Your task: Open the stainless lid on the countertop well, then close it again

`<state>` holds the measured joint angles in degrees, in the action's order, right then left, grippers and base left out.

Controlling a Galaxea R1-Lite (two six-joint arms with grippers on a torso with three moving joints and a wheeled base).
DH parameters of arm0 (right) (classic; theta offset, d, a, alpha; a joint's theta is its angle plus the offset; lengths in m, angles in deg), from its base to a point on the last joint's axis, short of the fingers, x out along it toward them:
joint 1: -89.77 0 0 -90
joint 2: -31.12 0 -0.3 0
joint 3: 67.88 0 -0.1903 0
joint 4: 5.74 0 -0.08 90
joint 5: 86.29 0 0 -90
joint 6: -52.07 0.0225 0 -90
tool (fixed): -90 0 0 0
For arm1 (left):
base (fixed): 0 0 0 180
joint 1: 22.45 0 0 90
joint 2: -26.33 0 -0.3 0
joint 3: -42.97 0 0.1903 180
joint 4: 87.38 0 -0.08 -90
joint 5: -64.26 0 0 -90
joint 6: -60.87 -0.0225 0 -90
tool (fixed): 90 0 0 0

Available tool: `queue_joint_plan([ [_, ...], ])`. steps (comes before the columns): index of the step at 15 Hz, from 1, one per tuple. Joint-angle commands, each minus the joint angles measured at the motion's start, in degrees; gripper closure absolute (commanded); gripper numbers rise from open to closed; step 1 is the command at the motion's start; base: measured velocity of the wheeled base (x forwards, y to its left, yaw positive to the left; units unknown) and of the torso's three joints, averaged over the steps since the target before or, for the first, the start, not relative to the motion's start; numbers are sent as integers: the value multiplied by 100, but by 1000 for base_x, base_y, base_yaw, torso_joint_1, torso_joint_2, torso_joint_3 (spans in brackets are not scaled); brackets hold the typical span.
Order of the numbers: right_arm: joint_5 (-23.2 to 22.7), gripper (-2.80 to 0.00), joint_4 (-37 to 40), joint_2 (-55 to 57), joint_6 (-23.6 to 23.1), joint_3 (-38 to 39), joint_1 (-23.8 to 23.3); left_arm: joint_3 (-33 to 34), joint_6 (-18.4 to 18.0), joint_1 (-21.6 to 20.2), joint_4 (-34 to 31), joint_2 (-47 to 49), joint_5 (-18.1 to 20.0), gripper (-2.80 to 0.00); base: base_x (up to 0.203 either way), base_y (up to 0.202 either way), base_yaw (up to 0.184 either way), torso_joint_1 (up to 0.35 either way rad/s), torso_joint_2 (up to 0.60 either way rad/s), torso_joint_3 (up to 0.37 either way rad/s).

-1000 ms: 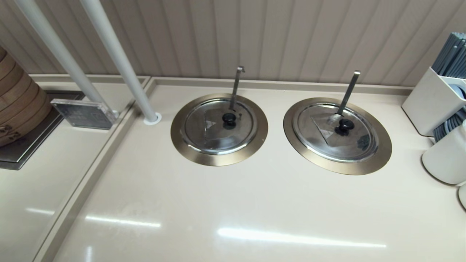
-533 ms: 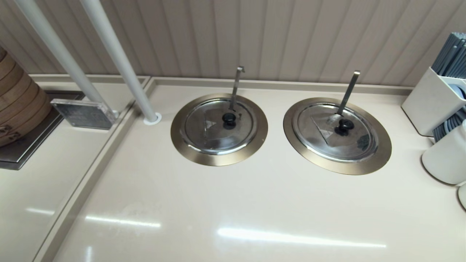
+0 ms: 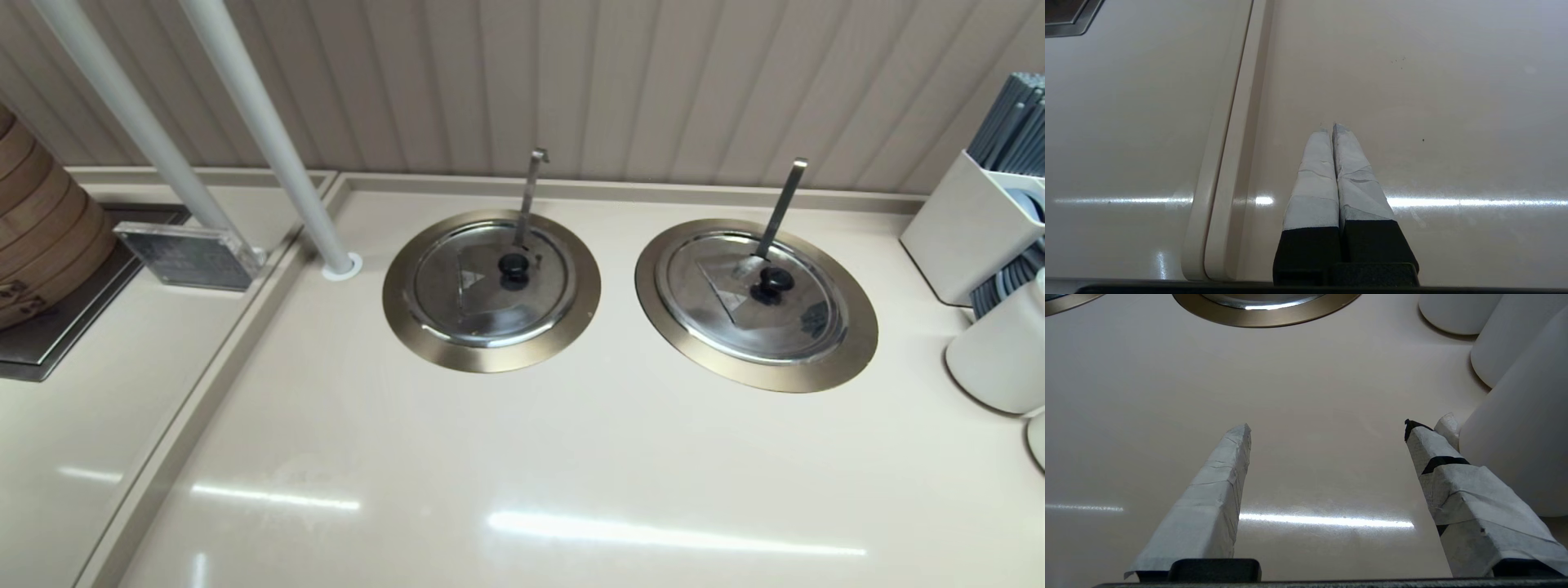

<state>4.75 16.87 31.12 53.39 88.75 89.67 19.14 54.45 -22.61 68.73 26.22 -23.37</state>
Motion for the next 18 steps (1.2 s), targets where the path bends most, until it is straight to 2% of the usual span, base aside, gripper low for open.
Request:
queue_joint_plan([
  [1, 1, -280, -3, 9, 0, 35, 1, 46, 0, -2, 8, 20, 1, 0, 0, 0, 0, 0, 0, 0],
  [18, 1, -280, -3, 9, -9, 35, 1, 46, 79, -2, 8, 20, 1, 0, 0, 0, 0, 0, 0, 0],
])
